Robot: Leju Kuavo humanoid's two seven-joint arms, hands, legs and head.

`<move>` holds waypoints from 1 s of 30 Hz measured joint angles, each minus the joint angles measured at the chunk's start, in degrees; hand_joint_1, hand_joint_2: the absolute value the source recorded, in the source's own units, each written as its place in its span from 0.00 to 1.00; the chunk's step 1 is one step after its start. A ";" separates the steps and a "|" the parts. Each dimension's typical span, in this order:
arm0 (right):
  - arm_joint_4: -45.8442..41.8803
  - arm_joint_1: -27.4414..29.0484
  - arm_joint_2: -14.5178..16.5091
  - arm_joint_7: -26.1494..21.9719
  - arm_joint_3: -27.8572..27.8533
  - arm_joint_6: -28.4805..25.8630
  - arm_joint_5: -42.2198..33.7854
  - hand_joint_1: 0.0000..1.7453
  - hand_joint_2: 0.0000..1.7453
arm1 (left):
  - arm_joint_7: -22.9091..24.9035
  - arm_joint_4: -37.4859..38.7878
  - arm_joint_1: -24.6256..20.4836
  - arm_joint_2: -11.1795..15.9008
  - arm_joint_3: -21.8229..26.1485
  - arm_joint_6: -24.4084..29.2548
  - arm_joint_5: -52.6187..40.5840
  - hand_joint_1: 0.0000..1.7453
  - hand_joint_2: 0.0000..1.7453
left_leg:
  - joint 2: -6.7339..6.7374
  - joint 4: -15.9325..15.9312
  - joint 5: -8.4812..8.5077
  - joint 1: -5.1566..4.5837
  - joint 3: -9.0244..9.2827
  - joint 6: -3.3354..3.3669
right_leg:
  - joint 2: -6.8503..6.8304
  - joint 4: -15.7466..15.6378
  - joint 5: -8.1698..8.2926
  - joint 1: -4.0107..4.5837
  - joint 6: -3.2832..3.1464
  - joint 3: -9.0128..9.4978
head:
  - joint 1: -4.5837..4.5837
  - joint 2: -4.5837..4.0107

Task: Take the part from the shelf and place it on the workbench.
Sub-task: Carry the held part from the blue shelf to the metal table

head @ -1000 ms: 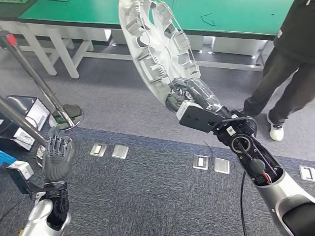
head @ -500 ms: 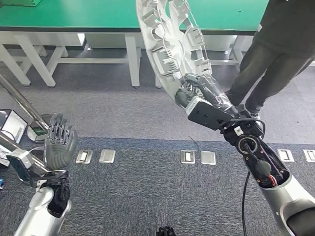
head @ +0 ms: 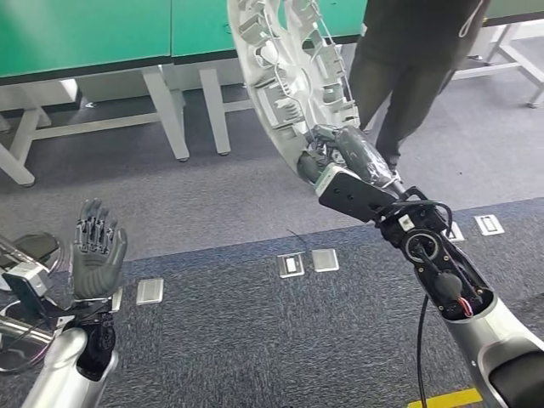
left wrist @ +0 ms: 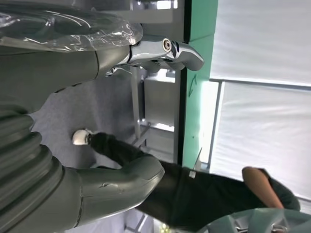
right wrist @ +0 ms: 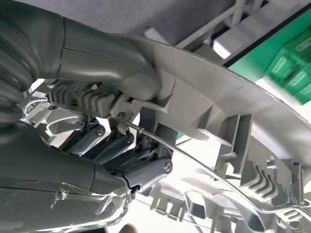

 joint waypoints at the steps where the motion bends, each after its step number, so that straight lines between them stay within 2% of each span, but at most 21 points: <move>1: 0.00 0.00 0.00 0.01 -0.01 0.00 0.00 1.00 1.00 | 0.00 0.04 -0.04 0.03 0.00 0.00 0.00 0.00 1.00 | -0.60 -3.89 2.29 -0.10 1.61 0.43 | 0.79 0.00 0.05 0.06 -0.01 0.02 | -0.02 0.00; 3: 0.00 -0.01 0.00 0.00 -0.02 0.00 0.00 1.00 1.00 | 0.00 0.06 -0.25 0.11 -0.01 0.00 -0.01 0.00 1.00 | -3.05 -12.60 6.13 -0.30 5.45 1.19 | 2.21 0.02 0.17 0.05 0.10 -0.09 | -0.02 0.00; 4: 0.00 0.00 0.00 -0.01 -0.03 -0.01 0.00 1.00 1.00 | 0.01 0.07 -0.36 0.14 -0.01 0.00 -0.01 0.00 1.00 | -3.78 -15.24 7.08 -0.39 6.68 1.37 | 2.81 0.02 0.24 -0.01 0.25 -0.21 | -0.02 0.00; 5: 0.01 0.03 0.00 -0.01 -0.04 -0.02 0.00 1.00 1.00 | 0.01 0.07 -0.44 0.14 -0.01 0.00 -0.01 0.00 1.00 | -4.01 -16.29 7.28 -0.50 7.16 1.45 | 3.38 0.00 0.33 -0.13 0.48 -0.37 | -0.01 0.00; 7: 0.01 0.11 -0.01 0.01 -0.07 -0.04 0.00 1.00 1.00 | 0.01 0.08 -0.54 0.09 -0.01 -0.02 -0.02 0.00 1.00 | -2.53 -16.84 7.53 -0.56 7.46 1.64 | 4.37 -0.29 0.60 -0.30 1.10 -0.59 | -0.01 0.00; 8: 0.01 0.12 -0.01 0.01 -0.09 -0.05 -0.01 1.00 1.00 | 0.01 0.08 -0.58 0.03 0.00 -0.05 -0.03 0.00 1.00 | -1.86 -17.39 7.76 -0.52 7.72 1.82 | 3.64 -0.09 0.40 -0.23 1.35 -0.80 | 0.04 0.00; 10: 0.02 0.04 -0.02 -0.02 -0.14 -0.07 -0.01 1.00 1.00 | 0.08 0.09 -0.61 -0.11 0.01 -0.15 -0.12 0.00 1.00 | -0.50 -18.47 8.22 -0.32 8.23 2.12 | 0.28 3.37 -1.92 0.01 1.74 -2.37 | 0.41 0.00; 11: 0.03 -0.01 -0.02 -0.05 -0.15 -0.08 -0.01 1.00 1.00 | 0.20 0.14 -0.51 -0.16 0.01 -0.20 -0.16 0.00 1.00 | 0.09 -18.66 8.27 -0.37 8.35 2.17 | -1.59 6.80 -3.83 -0.01 1.95 -3.84 | 0.62 0.00; 13: 0.08 -0.05 -0.02 -0.09 -0.16 -0.09 0.00 1.00 1.00 | 0.46 0.32 -0.12 -0.17 0.01 -0.23 -0.21 0.00 1.00 | 1.33 -18.64 8.19 -0.39 8.37 2.23 | -2.97 13.67 -6.80 -0.33 2.43 -6.82 | 0.87 0.00; 14: 0.12 -0.04 -0.02 -0.09 -0.17 -0.10 0.00 1.00 1.00 | 0.56 0.44 0.09 -0.16 0.01 -0.24 -0.22 0.00 1.00 | 1.91 -18.60 8.14 -0.38 8.37 2.20 | -3.22 15.53 -7.27 -0.50 2.64 -7.61 | 0.97 0.00; 15: 0.18 -0.03 -0.02 -0.09 -0.19 -0.10 0.00 1.00 1.00 | 0.60 0.52 0.25 -0.15 0.01 -0.23 -0.23 0.00 1.00 | 2.41 -18.54 8.06 -0.36 8.37 2.14 | -3.40 15.78 -6.96 -0.66 2.82 -7.67 | 1.09 0.00; 16: 0.23 -0.02 -0.02 -0.14 -0.20 -0.09 -0.01 1.00 1.00 | 0.60 0.56 0.35 -0.14 0.01 -0.20 -0.24 0.00 1.00 | 2.89 -18.43 7.95 -0.32 8.39 2.02 | -3.62 14.26 -5.89 -0.82 2.96 -6.83 | 1.25 0.00; 18: 0.32 0.02 -0.02 -0.44 -0.20 -0.04 -0.20 1.00 1.00 | 0.62 0.56 0.45 -0.11 0.01 -0.02 -0.30 0.00 1.00 | 3.96 -17.89 7.46 -0.20 8.42 1.49 | -5.20 7.33 -2.76 -1.01 3.34 -3.22 | 1.52 0.00; 20: 0.43 0.01 -0.01 -0.80 -0.14 0.01 -0.48 1.00 1.00 | 0.66 0.54 0.66 0.02 0.01 0.28 -0.38 0.00 1.00 | 4.95 -17.10 6.88 -0.39 8.31 0.80 | -6.81 1.52 -0.93 -0.76 3.15 -0.26 | 1.72 0.00; 21: 0.51 0.00 0.00 -0.89 -0.11 0.02 -0.56 1.00 1.00 | 0.67 0.52 0.89 0.08 0.01 0.38 -0.40 0.00 1.00 | 5.39 -16.80 6.68 -0.54 8.28 0.53 | -7.01 0.54 -0.93 -0.58 2.86 0.14 | 1.60 0.00; 23: 0.64 -0.06 -0.01 -0.74 -0.11 0.15 -0.37 1.00 1.00 | 0.53 0.51 1.36 0.10 0.01 0.29 -0.39 0.00 1.00 | 6.37 -16.60 6.49 -0.59 8.37 0.12 | -5.60 0.67 -0.94 -0.40 1.95 0.03 | 1.18 0.00; 24: 0.67 -0.20 -0.02 -0.58 -0.15 0.33 -0.18 1.00 1.00 | 0.29 0.52 1.45 0.07 0.01 0.18 -0.36 0.00 1.00 | 6.14 -16.16 6.07 -0.44 8.33 -0.16 | -4.96 0.66 -0.88 -0.38 1.64 0.01 | 0.97 0.00; 26: 0.65 -0.82 -0.03 -0.24 -0.19 0.90 0.14 1.00 1.00 | -0.49 0.56 1.39 -0.03 0.01 0.00 -0.20 0.00 1.00 | 3.89 -12.37 3.70 -0.07 6.78 -0.65 | -3.77 0.60 -0.70 -0.44 0.93 0.06 | 0.62 0.00; 28: 0.65 -1.58 -0.02 -0.05 -0.16 1.39 0.10 1.00 1.00 | -1.04 0.60 1.49 -0.15 0.01 0.01 -0.05 0.00 1.00 | 1.16 -4.32 0.02 0.08 2.89 -0.71 | -2.59 0.59 -0.60 -0.39 0.45 -0.04 | 0.21 0.00; 29: 0.64 -1.94 -0.02 0.03 -0.14 1.57 -0.03 1.00 1.00 | -1.12 0.61 1.67 -0.18 0.01 0.05 -0.02 0.00 1.00 | 0.62 -0.48 -1.22 0.06 0.84 -0.60 | -1.87 0.59 -0.56 -0.26 0.32 -0.07 | 0.10 0.00; 30: 0.64 -2.30 -0.02 0.19 -0.13 1.78 -0.32 1.00 1.00 | -1.15 0.62 1.84 -0.20 0.01 0.18 0.03 0.00 1.00 | 0.36 1.66 -1.47 0.01 -0.50 -0.39 | -1.08 0.59 -0.53 -0.11 0.23 -0.08 | 0.04 0.00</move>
